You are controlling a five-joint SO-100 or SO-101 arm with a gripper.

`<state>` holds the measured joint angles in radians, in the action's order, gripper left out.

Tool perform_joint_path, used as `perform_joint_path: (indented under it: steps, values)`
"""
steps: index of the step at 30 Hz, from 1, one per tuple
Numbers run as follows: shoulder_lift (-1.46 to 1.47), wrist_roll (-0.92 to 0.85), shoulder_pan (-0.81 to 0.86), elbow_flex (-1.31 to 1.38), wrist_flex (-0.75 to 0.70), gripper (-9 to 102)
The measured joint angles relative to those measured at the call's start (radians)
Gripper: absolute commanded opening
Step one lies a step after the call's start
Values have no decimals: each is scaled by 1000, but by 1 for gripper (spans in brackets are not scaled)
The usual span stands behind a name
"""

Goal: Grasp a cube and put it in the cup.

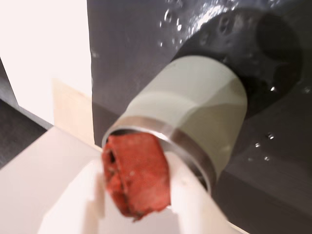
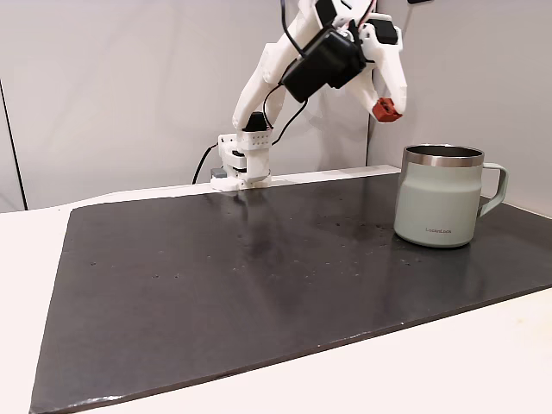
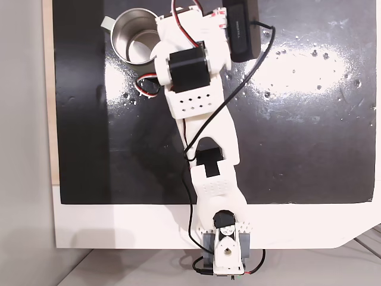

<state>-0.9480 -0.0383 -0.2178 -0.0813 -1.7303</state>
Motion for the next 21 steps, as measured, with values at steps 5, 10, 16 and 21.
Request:
perform_joint_path:
  steps: [5, 10, 16, 21]
  values:
    - [14, 15, -38, 18, 52, 8]
    - [25, 18, -84, 18, 94, 8]
    - [83, 29, -100, 52, 112, 8]
    - [120, 31, -126, 55, 120, 8]
